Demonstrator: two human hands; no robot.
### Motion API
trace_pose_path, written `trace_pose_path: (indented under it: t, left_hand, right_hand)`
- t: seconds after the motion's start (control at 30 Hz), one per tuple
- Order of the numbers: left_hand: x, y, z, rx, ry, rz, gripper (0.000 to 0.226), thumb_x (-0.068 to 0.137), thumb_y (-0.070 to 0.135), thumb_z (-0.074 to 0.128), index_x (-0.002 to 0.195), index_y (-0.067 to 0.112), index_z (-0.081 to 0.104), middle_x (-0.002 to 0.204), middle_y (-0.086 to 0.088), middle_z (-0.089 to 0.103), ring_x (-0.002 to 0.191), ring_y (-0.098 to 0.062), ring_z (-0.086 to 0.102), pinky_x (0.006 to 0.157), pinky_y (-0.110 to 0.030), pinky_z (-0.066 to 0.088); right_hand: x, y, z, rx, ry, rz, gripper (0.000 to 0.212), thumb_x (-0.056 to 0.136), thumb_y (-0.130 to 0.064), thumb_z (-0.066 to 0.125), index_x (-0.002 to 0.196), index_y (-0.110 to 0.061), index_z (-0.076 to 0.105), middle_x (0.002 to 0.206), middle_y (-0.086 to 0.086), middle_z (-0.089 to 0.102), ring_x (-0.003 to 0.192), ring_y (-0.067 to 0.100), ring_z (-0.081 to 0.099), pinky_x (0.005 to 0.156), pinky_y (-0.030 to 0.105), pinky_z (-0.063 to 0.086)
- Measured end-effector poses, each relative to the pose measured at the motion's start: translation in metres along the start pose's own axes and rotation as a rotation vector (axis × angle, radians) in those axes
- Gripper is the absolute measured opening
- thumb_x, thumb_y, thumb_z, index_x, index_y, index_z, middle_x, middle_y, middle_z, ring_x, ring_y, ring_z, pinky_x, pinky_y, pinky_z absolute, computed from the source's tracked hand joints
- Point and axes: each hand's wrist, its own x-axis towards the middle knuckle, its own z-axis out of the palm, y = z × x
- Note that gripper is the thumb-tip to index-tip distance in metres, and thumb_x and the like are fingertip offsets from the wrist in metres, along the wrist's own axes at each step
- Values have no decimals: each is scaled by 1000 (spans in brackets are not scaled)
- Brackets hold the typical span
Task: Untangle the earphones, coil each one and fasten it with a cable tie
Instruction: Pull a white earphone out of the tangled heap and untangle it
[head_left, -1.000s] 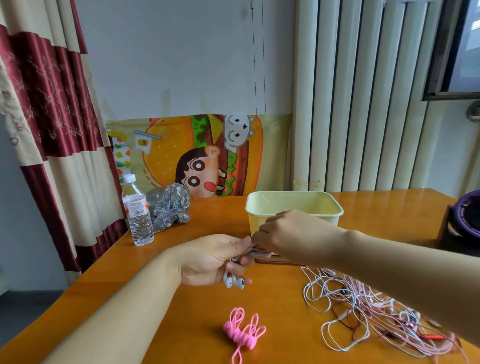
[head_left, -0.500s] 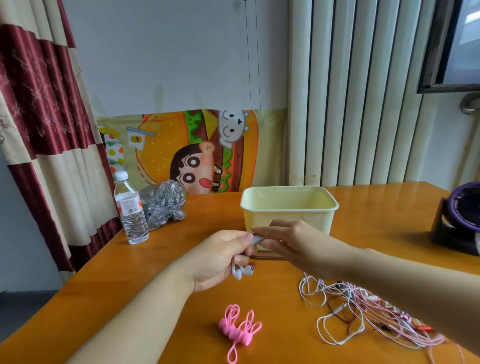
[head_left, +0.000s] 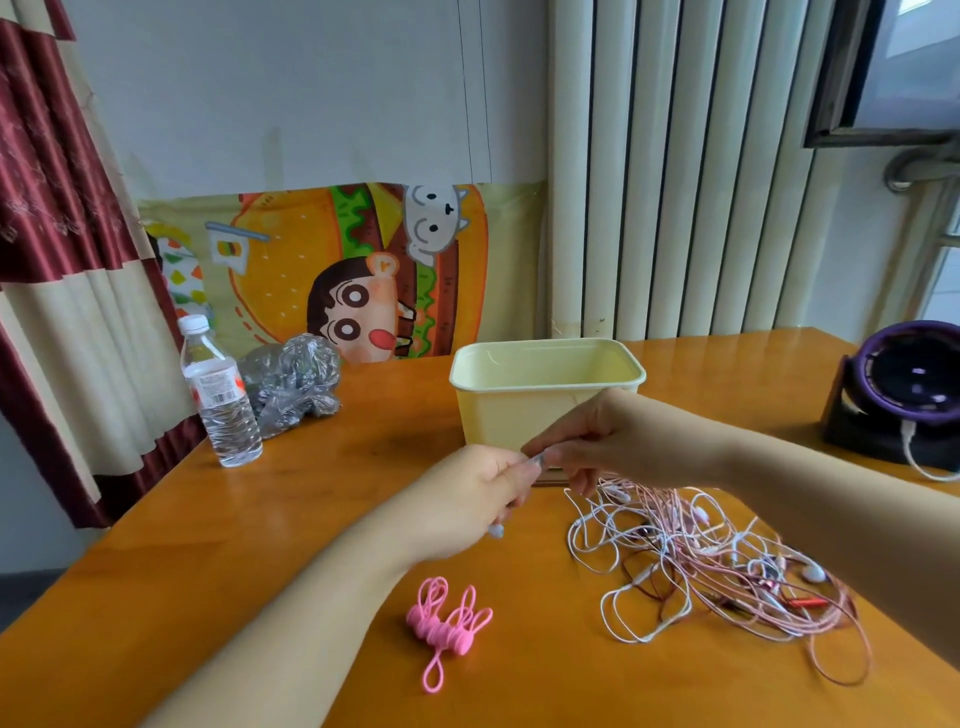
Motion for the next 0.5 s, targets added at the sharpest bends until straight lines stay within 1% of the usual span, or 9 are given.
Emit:
trace_pose_path:
  t: [0.07,0.1,0.13,0.2,0.23,0.27,0.33,0.43,0.5]
  left_hand:
    - [3,4,5,218,89,76,38,100,34,42,67,17,49,58,3,43,54,-11,42,55,-25,35]
    - [5,6,7,312,139,123,35,100,32,42,70,16,52,62,2,47,58,-13,47,56,-26,35]
    - [7,5,10,415,187,164,32,100,31,42,76,14,56,69,0,52,66,-16,52,61,-28,36]
    - [11,1,16,659,307,243,29,100,29,41,92,13,63,85,-4,61,84,-24,59,82,-31,42]
    - [12,-3,21,773,350,283,27,99,26,41,94,13,64,87,-4,64,85,-25,62,94,-34,42]
    - [15,-8,26,849,382,321,24,96,22,43,91,14,64,83,-3,65,80,-25,65,101,-39,41]
    - [18,-15,32,908,437,416,19,92,19,46,85,16,64,75,-1,64,71,-22,67,102,-44,40]
    - [21,-18,33,991,427,533,25,92,21,42,88,15,65,73,0,62,67,-18,65,104,-47,38]
    - [22,-20,32,1034,419,563,11,91,14,54,87,14,64,73,0,59,68,-18,63,105,-49,34]
  right_hand:
    - [-1,1,-2,-70,-12,19,26,93,-19,55,116,-20,67,91,5,72,71,11,67,67,19,55]
    - [-2,1,-3,-100,0,31,26,93,-20,54,116,-20,67,89,4,72,69,9,67,66,18,55]
    - [-3,1,-5,-125,13,45,25,93,-21,54,115,-20,67,86,3,72,66,7,66,65,17,54]
    - [-6,1,-8,-161,26,66,25,94,-21,54,115,-19,67,82,2,71,62,4,64,62,15,53]
    - [-7,1,-9,-174,24,76,25,94,-21,54,114,-19,67,80,1,70,62,4,64,62,15,53]
    - [-9,3,-10,-178,15,91,24,94,-21,54,114,-18,67,78,0,70,61,4,64,62,15,53]
    - [-12,8,-11,-174,-20,121,23,93,-22,54,112,-18,68,74,-3,69,60,3,64,60,15,52]
    - [-15,16,-12,-99,-74,164,24,93,-20,55,112,-14,68,75,-2,68,64,7,65,63,18,54]
    - [-14,21,-12,-59,-94,173,25,93,-20,56,113,-12,67,77,0,68,67,11,65,66,20,56]
